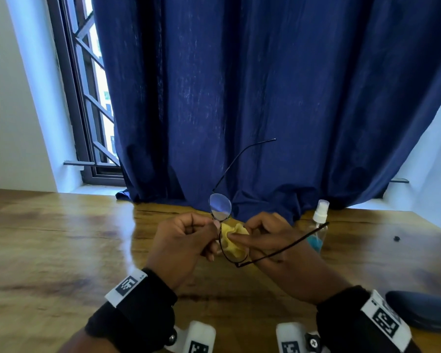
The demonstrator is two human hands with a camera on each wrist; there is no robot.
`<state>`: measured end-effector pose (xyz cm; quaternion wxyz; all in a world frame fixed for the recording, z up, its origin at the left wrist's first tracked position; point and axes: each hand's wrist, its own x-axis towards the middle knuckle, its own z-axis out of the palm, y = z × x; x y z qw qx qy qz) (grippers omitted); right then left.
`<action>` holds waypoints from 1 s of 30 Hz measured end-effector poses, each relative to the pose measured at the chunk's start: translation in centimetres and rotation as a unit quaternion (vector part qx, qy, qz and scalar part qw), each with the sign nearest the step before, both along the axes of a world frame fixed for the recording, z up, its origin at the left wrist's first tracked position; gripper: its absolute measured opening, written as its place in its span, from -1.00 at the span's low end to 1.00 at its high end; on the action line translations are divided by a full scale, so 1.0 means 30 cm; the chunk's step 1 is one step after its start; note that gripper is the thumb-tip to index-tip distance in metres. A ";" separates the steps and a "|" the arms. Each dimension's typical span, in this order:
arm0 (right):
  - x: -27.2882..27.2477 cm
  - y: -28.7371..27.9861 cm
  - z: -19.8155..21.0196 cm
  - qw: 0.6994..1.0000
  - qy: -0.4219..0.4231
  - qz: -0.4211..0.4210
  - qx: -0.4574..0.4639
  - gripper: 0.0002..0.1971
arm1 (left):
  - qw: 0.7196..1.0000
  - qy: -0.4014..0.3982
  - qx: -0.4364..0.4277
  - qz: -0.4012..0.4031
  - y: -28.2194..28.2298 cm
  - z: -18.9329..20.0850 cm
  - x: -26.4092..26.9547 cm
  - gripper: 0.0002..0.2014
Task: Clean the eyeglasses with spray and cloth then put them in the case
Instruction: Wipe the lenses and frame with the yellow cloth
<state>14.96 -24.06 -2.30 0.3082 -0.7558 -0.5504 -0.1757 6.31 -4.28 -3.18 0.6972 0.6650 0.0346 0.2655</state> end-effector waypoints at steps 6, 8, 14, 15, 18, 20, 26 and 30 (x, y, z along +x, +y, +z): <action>-0.001 -0.007 0.009 0.998 -0.030 -0.014 -0.062 -0.57 | 1.000 0.005 0.005 -0.003 -0.004 -0.006 0.001 -0.87; 0.007 -0.011 0.006 0.997 -0.034 -0.034 -0.062 -0.59 | 1.000 -0.003 0.006 0.006 0.016 -0.002 0.006 -0.85; 0.010 -0.012 0.006 0.996 0.009 -0.046 -0.079 -0.50 | 1.000 -0.014 -0.007 0.016 0.032 -0.009 0.015 -0.86; 0.012 -0.011 0.004 0.995 0.013 -0.048 -0.090 -0.46 | 1.000 -0.013 -0.010 0.016 0.031 -0.012 0.015 -0.86; 0.013 -0.011 -0.004 0.992 0.029 -0.047 -0.114 -0.38 | 1.000 -0.014 -0.021 0.017 0.033 -0.018 0.020 -0.85; 0.008 -0.013 -0.001 0.990 0.041 -0.040 -0.128 -0.37 | 0.999 -0.012 -0.026 0.016 0.035 -0.019 0.020 -0.86; 0.003 -0.008 0.005 0.989 0.014 -0.032 -0.143 -0.25 | 1.000 0.000 -0.016 -0.001 0.023 -0.026 0.019 -0.84; 0.003 -0.006 -0.007 0.989 0.027 -0.030 -0.142 -0.16 | 1.000 0.003 -0.012 -0.014 0.021 -0.027 0.017 -0.85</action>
